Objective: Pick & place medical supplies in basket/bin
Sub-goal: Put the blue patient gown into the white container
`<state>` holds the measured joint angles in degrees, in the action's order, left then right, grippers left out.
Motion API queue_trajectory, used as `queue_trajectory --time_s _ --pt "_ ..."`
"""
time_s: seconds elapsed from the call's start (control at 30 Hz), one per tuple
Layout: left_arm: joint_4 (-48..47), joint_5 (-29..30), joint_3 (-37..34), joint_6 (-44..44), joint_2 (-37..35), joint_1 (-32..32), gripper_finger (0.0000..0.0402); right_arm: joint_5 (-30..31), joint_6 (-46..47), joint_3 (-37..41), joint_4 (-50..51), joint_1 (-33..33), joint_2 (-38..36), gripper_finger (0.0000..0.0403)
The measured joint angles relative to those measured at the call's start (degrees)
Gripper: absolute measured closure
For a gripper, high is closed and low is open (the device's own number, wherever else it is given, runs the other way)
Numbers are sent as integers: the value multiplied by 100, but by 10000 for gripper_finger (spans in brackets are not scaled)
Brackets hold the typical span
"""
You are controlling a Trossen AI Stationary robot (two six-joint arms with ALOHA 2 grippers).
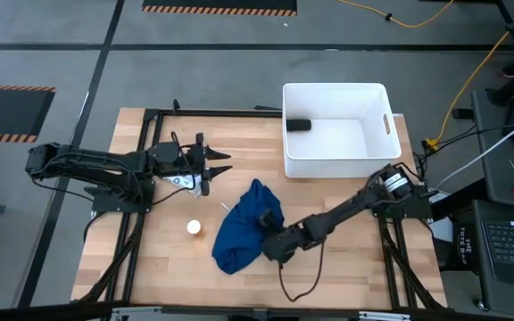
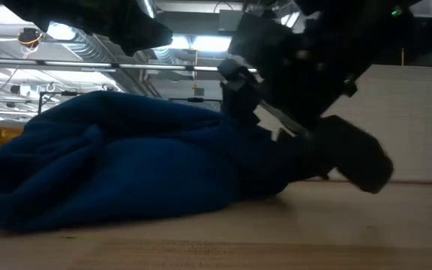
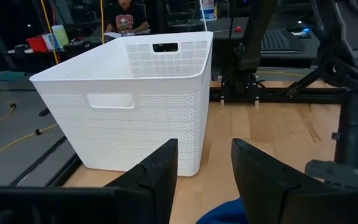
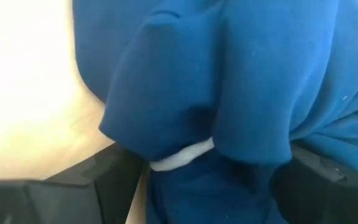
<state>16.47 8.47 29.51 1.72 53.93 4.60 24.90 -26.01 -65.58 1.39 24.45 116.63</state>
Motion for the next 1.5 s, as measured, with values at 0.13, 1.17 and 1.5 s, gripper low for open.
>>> queue_trajectory --time_s 0.13,1.17,1.5 --pt "-1 -6 -2 0 -1 0 258 -62 -1 4 -18 -88 4 99" --pt "-369 -66 0 -116 120 0 258 43 736 59 698 -303 -501 371" --pt "-298 -85 0 14 146 -7 258 73 1093 48 1376 -332 -1335 371"
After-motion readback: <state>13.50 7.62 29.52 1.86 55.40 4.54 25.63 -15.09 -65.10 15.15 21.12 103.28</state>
